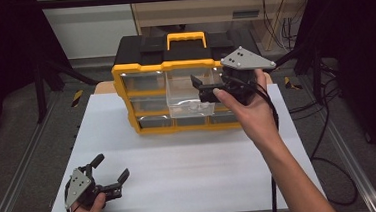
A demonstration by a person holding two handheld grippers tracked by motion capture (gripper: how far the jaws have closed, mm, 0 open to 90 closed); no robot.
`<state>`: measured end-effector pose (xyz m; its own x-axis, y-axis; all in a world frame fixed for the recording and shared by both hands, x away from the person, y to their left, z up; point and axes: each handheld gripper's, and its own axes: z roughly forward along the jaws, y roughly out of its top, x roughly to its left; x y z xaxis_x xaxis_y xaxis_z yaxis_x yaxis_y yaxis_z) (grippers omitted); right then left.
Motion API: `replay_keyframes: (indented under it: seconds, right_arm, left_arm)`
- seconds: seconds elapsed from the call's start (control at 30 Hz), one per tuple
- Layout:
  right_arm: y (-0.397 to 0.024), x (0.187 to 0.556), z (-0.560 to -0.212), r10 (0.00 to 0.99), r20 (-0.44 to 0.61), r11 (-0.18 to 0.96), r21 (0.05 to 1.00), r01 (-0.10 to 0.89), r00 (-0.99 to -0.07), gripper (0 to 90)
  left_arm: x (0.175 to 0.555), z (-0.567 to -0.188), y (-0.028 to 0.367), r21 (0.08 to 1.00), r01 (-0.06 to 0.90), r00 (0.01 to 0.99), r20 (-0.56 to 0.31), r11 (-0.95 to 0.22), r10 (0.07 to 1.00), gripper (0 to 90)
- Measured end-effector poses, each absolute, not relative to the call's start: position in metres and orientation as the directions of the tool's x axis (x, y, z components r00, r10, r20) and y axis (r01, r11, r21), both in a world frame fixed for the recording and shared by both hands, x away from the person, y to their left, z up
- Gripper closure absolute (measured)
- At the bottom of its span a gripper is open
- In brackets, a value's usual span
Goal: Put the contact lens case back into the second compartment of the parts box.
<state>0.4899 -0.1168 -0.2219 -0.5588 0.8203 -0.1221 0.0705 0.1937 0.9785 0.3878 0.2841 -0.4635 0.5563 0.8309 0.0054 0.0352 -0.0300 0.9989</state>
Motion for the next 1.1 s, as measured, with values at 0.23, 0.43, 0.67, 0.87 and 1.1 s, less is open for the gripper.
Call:
replay_keyframes:
  seconds: [0.23,0.43,0.67,0.87,1.1]
  right_arm:
    - [-0.129,0.49,-0.228,0.819,-0.122,0.191,0.979,0.065,-0.561,3.0]
    - [-0.139,0.489,-0.233,0.826,-0.117,0.184,0.981,0.068,-0.551,3.1]
    - [-0.159,0.484,-0.239,0.845,-0.111,0.164,0.985,0.057,-0.523,3.4]
    - [-0.181,0.482,-0.251,0.857,-0.103,0.143,0.989,0.042,-0.505,3.8]
    - [-0.209,0.476,-0.267,0.864,-0.078,0.117,0.992,0.048,-0.498,3.7]
  left_arm:
    - [0.388,-0.464,0.283,0.999,0.036,0.558,0.005,-0.03,0.83,0.4]
    - [0.387,-0.464,0.285,0.999,0.036,0.557,0.001,-0.026,0.831,0.4]
    - [0.388,-0.464,0.284,0.999,0.038,0.558,0.0,-0.025,0.83,0.4]
    - [0.387,-0.464,0.285,0.999,0.038,0.558,0.001,-0.027,0.83,0.0]
    - [0.387,-0.464,0.285,0.999,0.041,0.556,0.0,-0.028,0.831,0.0]
